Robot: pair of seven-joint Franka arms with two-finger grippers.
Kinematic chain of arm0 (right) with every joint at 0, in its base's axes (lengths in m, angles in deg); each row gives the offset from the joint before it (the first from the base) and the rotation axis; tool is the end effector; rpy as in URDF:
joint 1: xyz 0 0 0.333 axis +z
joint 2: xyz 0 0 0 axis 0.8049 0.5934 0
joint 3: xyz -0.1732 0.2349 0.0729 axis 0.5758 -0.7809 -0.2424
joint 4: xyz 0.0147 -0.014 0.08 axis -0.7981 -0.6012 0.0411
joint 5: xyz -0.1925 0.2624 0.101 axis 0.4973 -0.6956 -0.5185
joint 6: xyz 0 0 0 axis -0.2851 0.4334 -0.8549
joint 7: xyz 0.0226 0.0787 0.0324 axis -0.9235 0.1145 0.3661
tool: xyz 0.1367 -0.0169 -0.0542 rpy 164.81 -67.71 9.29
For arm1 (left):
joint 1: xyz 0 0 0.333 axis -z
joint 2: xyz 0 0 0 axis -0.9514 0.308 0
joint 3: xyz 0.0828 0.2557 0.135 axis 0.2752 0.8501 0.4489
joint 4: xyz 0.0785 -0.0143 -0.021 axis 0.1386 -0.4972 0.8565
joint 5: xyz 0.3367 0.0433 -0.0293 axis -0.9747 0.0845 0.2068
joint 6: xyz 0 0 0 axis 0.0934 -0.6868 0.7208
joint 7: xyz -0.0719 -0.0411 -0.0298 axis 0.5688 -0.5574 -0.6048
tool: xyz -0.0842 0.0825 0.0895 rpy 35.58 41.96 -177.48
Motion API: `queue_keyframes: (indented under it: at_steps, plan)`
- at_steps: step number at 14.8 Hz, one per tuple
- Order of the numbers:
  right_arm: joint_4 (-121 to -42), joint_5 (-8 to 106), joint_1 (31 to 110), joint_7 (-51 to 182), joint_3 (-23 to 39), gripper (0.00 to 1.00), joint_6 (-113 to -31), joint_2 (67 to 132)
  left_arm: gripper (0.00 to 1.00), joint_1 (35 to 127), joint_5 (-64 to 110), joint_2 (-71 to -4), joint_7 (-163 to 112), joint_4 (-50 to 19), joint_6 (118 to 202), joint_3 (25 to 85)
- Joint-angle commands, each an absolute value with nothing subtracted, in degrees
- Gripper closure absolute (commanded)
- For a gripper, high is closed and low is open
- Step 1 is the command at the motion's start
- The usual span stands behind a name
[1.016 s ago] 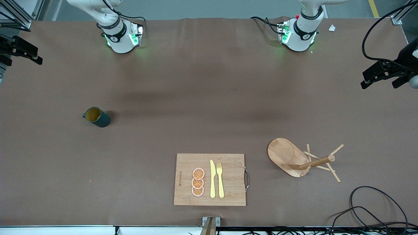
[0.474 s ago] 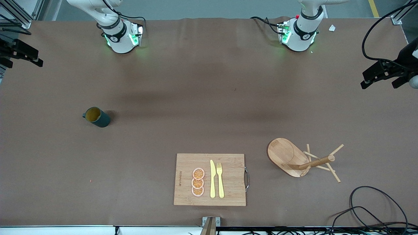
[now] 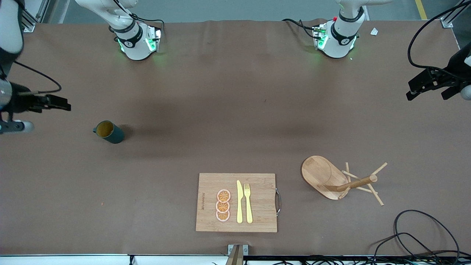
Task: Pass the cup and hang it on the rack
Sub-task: 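Reach the right gripper down to the teal mug and grasp its rim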
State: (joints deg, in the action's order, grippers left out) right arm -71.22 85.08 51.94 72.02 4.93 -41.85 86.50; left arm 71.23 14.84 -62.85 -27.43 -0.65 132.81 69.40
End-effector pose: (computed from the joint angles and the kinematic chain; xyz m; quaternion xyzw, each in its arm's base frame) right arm 0.5243 -0.0339 0.4788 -0.9907 -0.0624 0.1191 0.0213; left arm 0.5053 -0.0314 0.6021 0.9992 0.0108 0.0361 0.0132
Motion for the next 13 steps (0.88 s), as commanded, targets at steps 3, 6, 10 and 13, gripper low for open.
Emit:
queue_keyframes:
  at_steps: [3, 6, 10, 13]
  plan:
    - [-85.58, 84.25, 48.51, 85.1, 4.54, 0.0, -53.78, 84.32, 0.0, 70.83, 15.4, -62.89, -27.8, -0.5, 132.7, 69.31]
    - [-96.83, 83.81, 47.1, 91.95, 4.54, 0.0, -66.6, 83.09, 0.0, 70.83, 15.4, -62.97, -27.89, -0.59, 132.7, 69.31]
    - [-109.22, 83.81, 46.39, 94.79, 4.54, 0.0, -84.97, 83.27, 0.0, 70.74, 15.4, -62.89, -27.89, -0.59, 132.7, 69.31]
    - [-114.78, 83.81, 47.79, 95.22, 4.45, 0.03, -92.99, 83.97, 0.0, 70.05, 15.4, -62.89, -27.97, -0.59, 132.7, 69.22]
